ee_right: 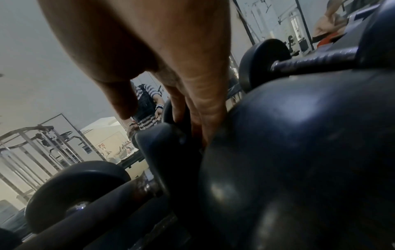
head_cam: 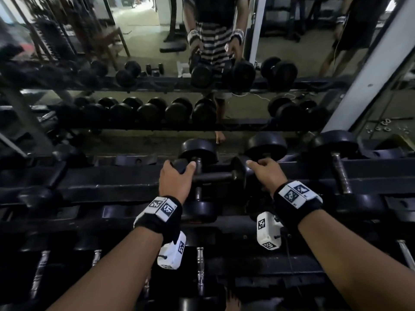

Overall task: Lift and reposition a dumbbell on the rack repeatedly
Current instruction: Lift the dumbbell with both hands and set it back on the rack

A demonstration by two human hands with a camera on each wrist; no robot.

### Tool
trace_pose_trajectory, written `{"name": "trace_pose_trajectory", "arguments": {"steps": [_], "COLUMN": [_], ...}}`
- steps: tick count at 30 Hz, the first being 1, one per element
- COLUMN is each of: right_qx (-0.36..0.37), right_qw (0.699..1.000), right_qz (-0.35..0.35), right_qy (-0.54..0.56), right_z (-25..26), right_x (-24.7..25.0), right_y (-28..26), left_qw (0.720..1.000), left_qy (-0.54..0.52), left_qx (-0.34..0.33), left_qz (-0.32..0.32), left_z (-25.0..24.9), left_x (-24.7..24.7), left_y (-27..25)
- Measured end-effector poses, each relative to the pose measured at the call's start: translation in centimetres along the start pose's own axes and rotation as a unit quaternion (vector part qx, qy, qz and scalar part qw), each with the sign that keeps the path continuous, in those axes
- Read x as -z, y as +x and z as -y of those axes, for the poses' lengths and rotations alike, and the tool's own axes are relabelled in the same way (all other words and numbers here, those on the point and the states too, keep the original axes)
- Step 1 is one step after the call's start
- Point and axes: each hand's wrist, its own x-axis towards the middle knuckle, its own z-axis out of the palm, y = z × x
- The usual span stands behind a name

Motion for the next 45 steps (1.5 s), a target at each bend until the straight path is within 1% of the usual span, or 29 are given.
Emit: {"name": "trace_pose_trajectory", "arguments": {"steps": [5,7,10,13,16,19,22,25,27,31,34,39,40,43,45], "right_qx": [-0.049,-0.074,-0.129,-0.164,-0.182,-0.242,-0.271,-0.259,-0.256,-0.255,-0.253,-0.209,-0.191,-0.146,-0.137], "right_qw": [0.996,0.992,0.979,0.966,0.955,0.925,0.916,0.927,0.931,0.938,0.936,0.929,0.932,0.948,0.955], "right_qz": [0.055,0.075,0.103,0.139,0.165,0.223,0.24,0.204,0.193,0.176,0.184,0.204,0.2,0.156,0.143], "right_qy": [0.042,0.071,0.12,0.141,0.168,0.192,0.171,0.179,0.176,0.157,0.16,0.227,0.235,0.237,0.221], "right_z": [-0.6,0.3,0.4,0.2,-0.1,0.4,0.8,0.8,0.5,-0.2,-0.1,-0.7,-0.7,-0.4,-0.2], "right_x": [-1.8,-2.0,-2.3,-2.6,-2.6,-2.1,-1.8,-1.9,-2.1,-2.3,-2.1,-1.5,-1.5,-1.8,-1.9], "right_y": [3.3,3.1,3.7,4.7,5.4,5.6,5.3,5.2,4.8,4.5,4.0,3.3,3.2,3.0,2.7], "left_qw": [0.999,0.996,0.987,0.971,0.958,0.947,0.944,0.951,0.953,0.953,0.948,0.94,0.936,0.918,0.918], "left_qy": [-0.015,-0.043,-0.113,-0.194,-0.238,-0.255,-0.253,-0.244,-0.243,-0.246,-0.261,-0.293,-0.3,-0.337,-0.334], "left_qx": [0.046,0.071,0.11,0.137,0.155,0.177,0.184,0.172,0.163,0.146,0.143,0.127,0.132,0.155,0.154], "left_qz": [0.014,0.013,0.008,0.011,0.038,0.079,0.102,0.086,0.081,0.098,0.114,0.119,0.124,0.142,0.147], "left_z": [-0.5,-0.2,0.4,1.0,1.4,1.2,1.3,1.5,1.8,2.0,2.1,2.8,3.1,3.3,3.1], "left_x": [-0.2,-0.5,-0.9,-1.3,-1.3,-1.2,-1.1,-1.0,-1.0,-0.6,-0.4,-0.3,-0.3,-0.3,-0.4], "left_y": [2.8,3.7,4.6,5.0,5.5,6.0,6.2,6.1,6.1,6.1,6.1,5.3,5.3,5.5,5.5]}}
